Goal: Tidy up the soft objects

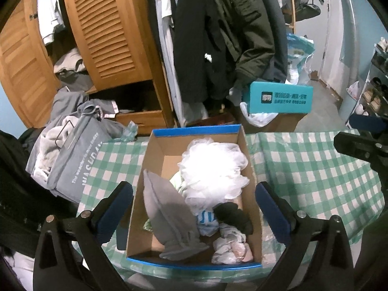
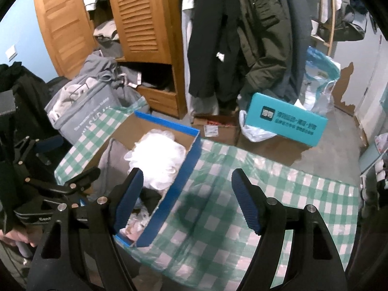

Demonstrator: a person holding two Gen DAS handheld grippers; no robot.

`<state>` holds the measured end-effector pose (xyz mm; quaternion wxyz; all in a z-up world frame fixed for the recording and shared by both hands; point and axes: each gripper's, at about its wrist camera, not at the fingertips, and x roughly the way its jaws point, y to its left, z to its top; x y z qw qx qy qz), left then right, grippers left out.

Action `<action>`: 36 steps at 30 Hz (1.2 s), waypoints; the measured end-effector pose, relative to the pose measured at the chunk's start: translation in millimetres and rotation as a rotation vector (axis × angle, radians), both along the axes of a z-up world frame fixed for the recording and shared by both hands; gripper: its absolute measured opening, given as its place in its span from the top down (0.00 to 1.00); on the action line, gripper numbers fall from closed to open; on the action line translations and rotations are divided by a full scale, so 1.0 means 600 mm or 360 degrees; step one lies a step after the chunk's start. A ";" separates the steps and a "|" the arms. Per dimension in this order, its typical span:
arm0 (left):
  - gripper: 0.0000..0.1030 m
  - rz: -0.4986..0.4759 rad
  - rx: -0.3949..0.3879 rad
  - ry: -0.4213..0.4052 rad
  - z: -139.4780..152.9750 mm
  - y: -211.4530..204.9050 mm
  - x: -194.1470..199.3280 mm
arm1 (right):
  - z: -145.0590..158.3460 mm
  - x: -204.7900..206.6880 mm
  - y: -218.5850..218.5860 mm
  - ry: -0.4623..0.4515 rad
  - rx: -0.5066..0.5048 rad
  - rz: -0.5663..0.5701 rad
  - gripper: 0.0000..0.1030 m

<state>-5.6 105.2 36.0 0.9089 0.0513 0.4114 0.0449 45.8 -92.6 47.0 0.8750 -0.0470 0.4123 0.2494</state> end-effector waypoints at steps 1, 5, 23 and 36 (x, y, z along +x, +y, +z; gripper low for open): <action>0.01 -0.0001 -0.0012 -0.0007 0.003 -0.003 0.000 | 0.001 -0.001 -0.004 -0.0002 0.0004 -0.0004 0.27; 0.01 -0.0018 -0.0017 0.0000 0.005 -0.015 0.000 | 0.005 -0.003 -0.020 -0.0029 0.0003 -0.0017 0.27; 0.01 -0.0005 -0.0012 0.0020 0.002 -0.040 0.011 | -0.012 0.009 -0.055 0.0027 0.0028 -0.0069 0.27; 0.01 -0.0015 0.0073 0.0010 0.002 -0.057 0.005 | -0.008 0.011 -0.060 0.0024 0.0038 -0.0083 0.27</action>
